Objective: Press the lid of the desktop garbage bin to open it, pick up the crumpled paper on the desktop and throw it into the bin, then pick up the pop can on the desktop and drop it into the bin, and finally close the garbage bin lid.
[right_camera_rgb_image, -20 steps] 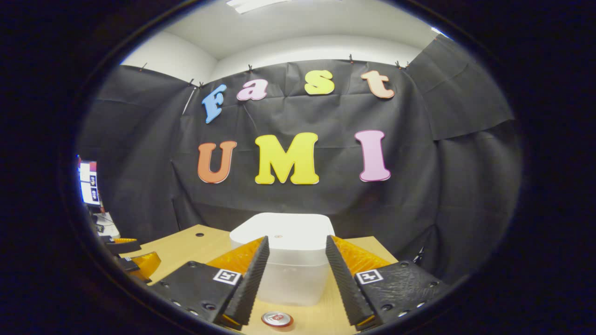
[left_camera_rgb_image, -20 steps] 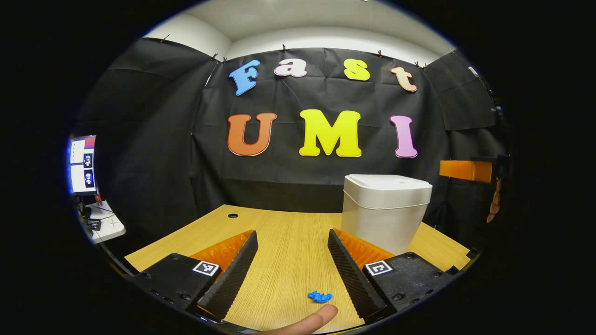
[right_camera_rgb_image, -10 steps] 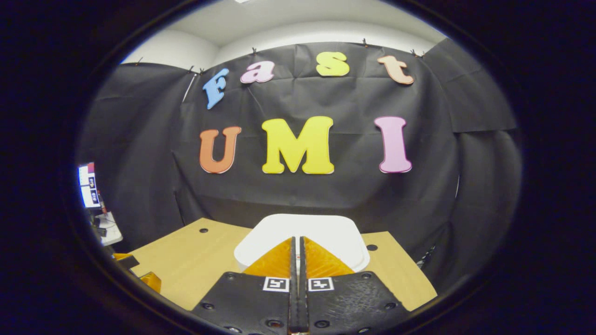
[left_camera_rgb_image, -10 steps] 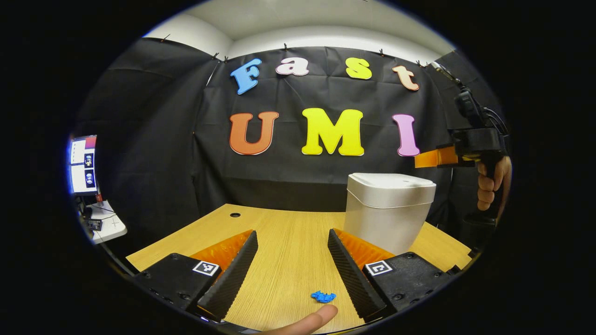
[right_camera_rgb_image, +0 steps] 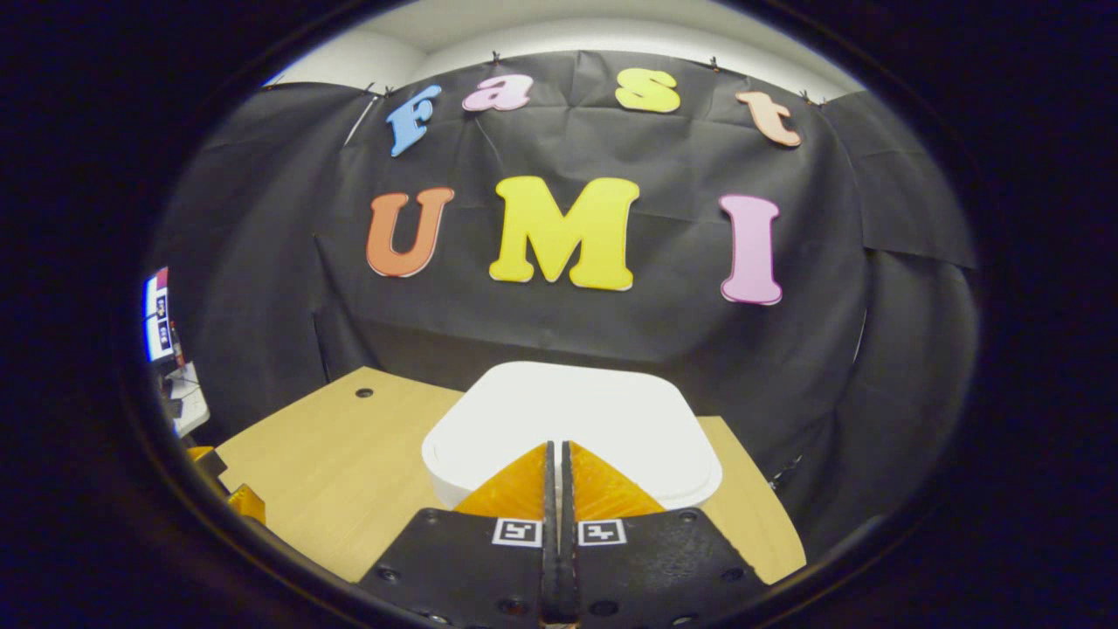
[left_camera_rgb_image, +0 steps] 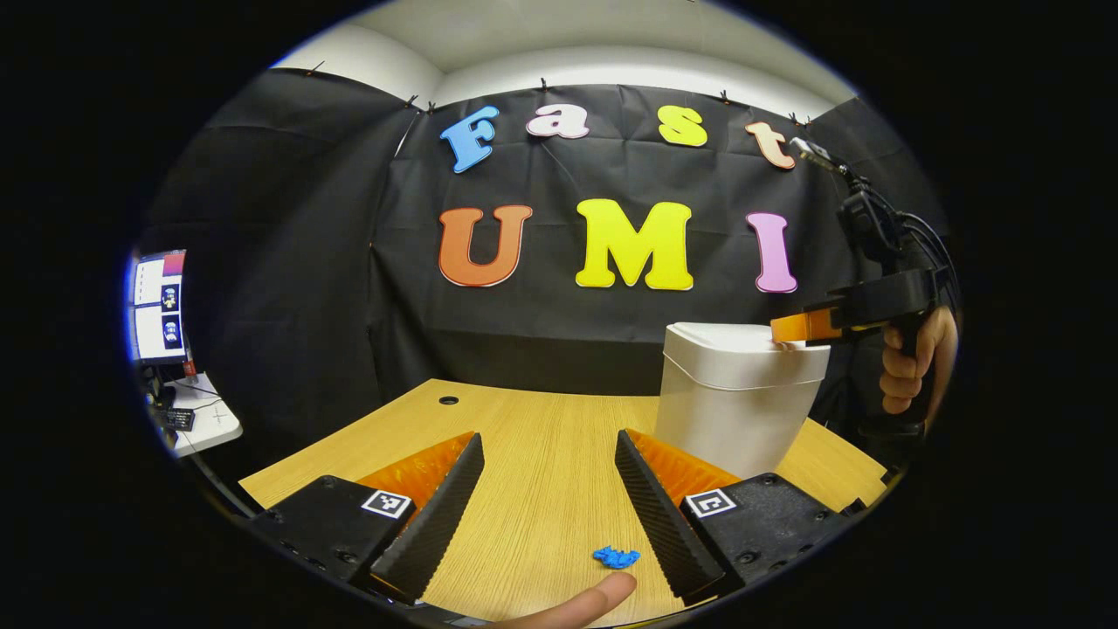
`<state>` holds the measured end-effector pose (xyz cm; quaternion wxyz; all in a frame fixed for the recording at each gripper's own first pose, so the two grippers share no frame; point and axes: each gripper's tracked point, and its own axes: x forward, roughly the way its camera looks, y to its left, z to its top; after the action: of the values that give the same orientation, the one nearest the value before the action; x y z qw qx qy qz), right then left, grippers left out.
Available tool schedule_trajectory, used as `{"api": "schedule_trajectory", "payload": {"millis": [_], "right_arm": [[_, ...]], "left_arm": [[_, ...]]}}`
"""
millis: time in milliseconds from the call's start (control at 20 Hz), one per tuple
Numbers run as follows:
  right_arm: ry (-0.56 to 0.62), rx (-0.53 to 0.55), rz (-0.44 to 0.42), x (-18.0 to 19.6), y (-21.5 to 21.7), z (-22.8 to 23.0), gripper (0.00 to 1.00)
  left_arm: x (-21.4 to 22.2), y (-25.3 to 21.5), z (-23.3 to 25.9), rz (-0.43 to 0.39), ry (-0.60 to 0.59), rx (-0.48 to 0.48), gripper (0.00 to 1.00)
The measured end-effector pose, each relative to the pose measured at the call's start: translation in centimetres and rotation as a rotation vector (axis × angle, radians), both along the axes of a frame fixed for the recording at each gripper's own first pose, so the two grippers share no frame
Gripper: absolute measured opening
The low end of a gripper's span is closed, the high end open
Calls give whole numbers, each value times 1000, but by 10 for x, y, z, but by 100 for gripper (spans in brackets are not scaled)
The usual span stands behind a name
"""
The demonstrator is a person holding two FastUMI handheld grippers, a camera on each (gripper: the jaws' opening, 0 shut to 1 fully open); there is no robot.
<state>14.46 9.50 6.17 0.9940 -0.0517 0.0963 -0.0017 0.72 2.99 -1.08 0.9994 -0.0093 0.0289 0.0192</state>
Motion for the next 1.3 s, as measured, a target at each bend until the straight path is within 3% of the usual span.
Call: {"api": "schedule_trajectory", "payload": {"millis": [150, 350, 600, 650, 700, 750, 900, 950, 1100, 1150, 1300], "right_arm": [[0, 96, -16, -6, -9, -5, 1], [-107, 28, -44, -18, -11, 17, 1], [-161, 30, -36, -59, -7, 14, 1], [-170, 22, -28, -64, -8, 16, 23], [-180, 20, -31, -68, -12, 16, 29], [-193, 21, -30, -75, -15, 17, 51], [-216, 44, -26, -95, -22, 14, 77], [-219, 48, -22, -98, -24, 11, 91], [-230, 38, -49, -110, -41, 5, 88], [-230, 32, -62, -114, -48, 1, 95], [-236, 33, -52, -130, -56, -11, 93]], "left_arm": [[1, 1, -1, 6, 3, -8, 98], [0, -2, -5, -4, 17, -8, 98], [5, -3, -11, -6, 41, -28, 98], [5, -4, -13, -6, 46, -33, 98], [5, -5, -14, -7, 48, -37, 98], [7, -7, -16, -10, 52, -47, 98], [13, -18, -32, -34, 101, -60, 98], [14, -22, -38, -43, 121, -58, 98], [17, -34, -60, -65, 188, -49, 98], [16, -38, -73, -64, 229, -47, 98], [13, -55, -98, -94, 303, -34, 98]]}}
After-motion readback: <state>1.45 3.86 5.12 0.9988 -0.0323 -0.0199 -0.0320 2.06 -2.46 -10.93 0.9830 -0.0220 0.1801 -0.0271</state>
